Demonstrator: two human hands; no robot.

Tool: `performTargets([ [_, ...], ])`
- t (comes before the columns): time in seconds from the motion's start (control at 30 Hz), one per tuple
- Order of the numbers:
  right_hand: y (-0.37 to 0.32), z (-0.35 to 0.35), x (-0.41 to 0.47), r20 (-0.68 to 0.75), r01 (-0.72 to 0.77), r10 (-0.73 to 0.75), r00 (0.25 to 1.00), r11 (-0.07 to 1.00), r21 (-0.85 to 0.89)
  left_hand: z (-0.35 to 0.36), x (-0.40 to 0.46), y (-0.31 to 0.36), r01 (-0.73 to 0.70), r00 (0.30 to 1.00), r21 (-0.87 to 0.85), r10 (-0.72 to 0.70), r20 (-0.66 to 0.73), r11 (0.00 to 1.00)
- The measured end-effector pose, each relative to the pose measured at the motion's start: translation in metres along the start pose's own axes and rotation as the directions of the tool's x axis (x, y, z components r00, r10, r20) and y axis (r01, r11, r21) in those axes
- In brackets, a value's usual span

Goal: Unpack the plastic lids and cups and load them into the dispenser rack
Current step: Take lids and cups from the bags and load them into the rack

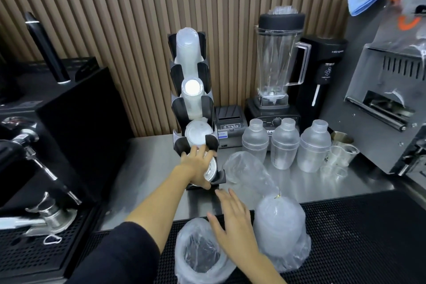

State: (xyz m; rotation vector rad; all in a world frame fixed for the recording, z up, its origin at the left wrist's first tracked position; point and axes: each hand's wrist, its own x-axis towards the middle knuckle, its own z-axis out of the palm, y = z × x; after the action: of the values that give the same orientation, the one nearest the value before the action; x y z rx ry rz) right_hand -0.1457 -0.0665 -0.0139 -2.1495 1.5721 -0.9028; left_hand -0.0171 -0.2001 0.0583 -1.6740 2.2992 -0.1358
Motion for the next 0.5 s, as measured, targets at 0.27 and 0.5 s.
performTargets([
  [0.27, 0.002, -0.011, 0.001, 0.043, 0.078, -0.074, 0.996, 0.992, -0.103, -0.008, -0.029, 0.006, -0.006, 0.995, -0.11, -0.005, -0.104, 0.994],
  [0.5, -0.003, -0.004, 0.0, 0.087, 0.082, -0.075, 0.993, 0.993, -0.084, -0.011, -0.055, -0.009, -0.115, 0.989, -0.239, 0.088, -0.12, 0.964],
])
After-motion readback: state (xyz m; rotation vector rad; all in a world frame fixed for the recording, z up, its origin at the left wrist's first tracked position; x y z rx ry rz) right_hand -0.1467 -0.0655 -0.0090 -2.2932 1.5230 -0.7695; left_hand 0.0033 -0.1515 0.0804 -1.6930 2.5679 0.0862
